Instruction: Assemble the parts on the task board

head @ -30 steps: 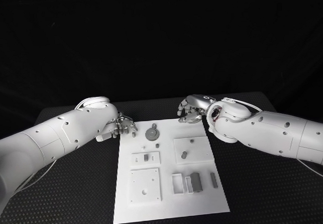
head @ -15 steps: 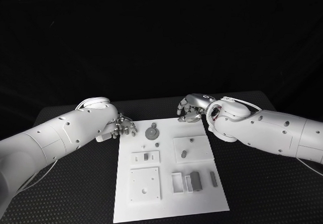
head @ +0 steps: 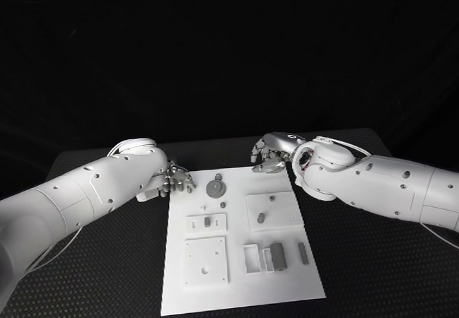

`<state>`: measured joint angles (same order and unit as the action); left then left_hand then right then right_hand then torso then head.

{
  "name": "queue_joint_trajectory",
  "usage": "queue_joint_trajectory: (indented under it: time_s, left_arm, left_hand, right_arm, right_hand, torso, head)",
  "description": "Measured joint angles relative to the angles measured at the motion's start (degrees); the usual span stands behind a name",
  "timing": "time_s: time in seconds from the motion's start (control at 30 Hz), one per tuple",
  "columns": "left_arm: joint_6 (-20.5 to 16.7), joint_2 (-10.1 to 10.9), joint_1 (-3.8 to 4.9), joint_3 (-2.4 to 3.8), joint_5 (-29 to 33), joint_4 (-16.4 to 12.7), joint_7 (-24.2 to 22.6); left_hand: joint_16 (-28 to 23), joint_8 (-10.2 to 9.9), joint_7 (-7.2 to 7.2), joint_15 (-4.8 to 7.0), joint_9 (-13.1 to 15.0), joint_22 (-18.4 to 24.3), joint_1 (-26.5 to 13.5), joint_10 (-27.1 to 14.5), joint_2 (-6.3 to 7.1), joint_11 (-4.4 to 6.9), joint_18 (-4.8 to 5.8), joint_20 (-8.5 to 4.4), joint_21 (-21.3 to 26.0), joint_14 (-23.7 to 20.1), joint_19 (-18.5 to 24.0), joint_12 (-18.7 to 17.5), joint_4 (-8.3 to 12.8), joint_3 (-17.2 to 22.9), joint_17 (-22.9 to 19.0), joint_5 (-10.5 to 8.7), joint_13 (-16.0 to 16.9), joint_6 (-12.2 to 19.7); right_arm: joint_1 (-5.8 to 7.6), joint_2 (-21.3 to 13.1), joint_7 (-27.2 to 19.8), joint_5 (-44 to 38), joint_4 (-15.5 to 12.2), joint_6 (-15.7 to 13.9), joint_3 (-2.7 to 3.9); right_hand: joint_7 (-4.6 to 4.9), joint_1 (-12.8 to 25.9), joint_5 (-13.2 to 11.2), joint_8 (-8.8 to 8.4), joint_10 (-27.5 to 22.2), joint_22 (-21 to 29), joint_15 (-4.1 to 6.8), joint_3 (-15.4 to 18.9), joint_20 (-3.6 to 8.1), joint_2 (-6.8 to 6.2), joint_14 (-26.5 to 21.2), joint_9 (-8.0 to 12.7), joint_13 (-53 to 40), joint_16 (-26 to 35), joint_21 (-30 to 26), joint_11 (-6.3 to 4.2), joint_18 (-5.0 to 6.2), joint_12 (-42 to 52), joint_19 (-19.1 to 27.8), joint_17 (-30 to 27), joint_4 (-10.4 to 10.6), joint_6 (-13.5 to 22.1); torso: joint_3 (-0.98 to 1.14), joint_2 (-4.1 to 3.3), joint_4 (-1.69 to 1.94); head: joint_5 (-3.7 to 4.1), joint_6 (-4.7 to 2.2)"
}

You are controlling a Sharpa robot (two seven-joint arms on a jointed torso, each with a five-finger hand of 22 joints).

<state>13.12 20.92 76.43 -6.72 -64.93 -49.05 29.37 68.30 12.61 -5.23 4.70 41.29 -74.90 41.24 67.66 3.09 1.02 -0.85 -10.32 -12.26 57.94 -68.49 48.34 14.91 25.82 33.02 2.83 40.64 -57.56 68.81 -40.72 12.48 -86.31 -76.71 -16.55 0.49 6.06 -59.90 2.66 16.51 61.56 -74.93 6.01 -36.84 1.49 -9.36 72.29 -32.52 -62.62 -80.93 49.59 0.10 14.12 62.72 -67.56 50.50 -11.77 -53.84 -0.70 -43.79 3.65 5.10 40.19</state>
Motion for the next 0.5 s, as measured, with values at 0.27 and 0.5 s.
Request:
queue_joint_trajectory:
  time_s: [0.27,0.5]
  left_arm:
    - [0.0,-0.3,-0.19,0.00,0.1,0.2,-0.4]
    - [-0.1,-0.4,-0.25,0.02,0.2,0.5,-0.7]
  left_hand:
    - [0.0,0.0,0.01,-0.20,0.0,0.0,2.0,0.0,-1.97,0.00,0.00,0.00,0.2,-0.2,0.0,0.0,1.2,0.2,-0.2,0.00,-0.1,0.0]
    - [0.0,0.0,0.04,-0.20,-0.1,0.0,2.6,0.0,-2.57,0.00,0.00,0.00,0.2,-0.2,0.0,0.0,1.2,0.2,-0.3,0.00,-0.2,0.0]
  right_arm:
    - [0.00,0.0,0.0,0.0,0.0,0.1,0.00]
    - [0.00,0.0,0.0,0.0,0.0,0.1,0.01]
  right_hand:
    - [-0.05,0.0,0.0,0.00,0.0,0.0,0.00,-0.2,0.00,0.00,0.0,0.0,0.0,0.0,0.0,0.00,0.00,0.0,0.0,0.0,0.2,-0.1]
    - [0.09,0.0,0.0,0.00,0.0,0.0,0.00,-0.2,0.00,0.00,0.0,0.0,0.0,0.0,0.0,0.00,0.00,0.0,0.0,0.0,0.2,0.1]
  torso:
    - [0.01,-0.02,-0.02]
    - [0.01,-0.04,-0.04]
  head:
    - [0.01,0.07]
    - [0.05,0.18]
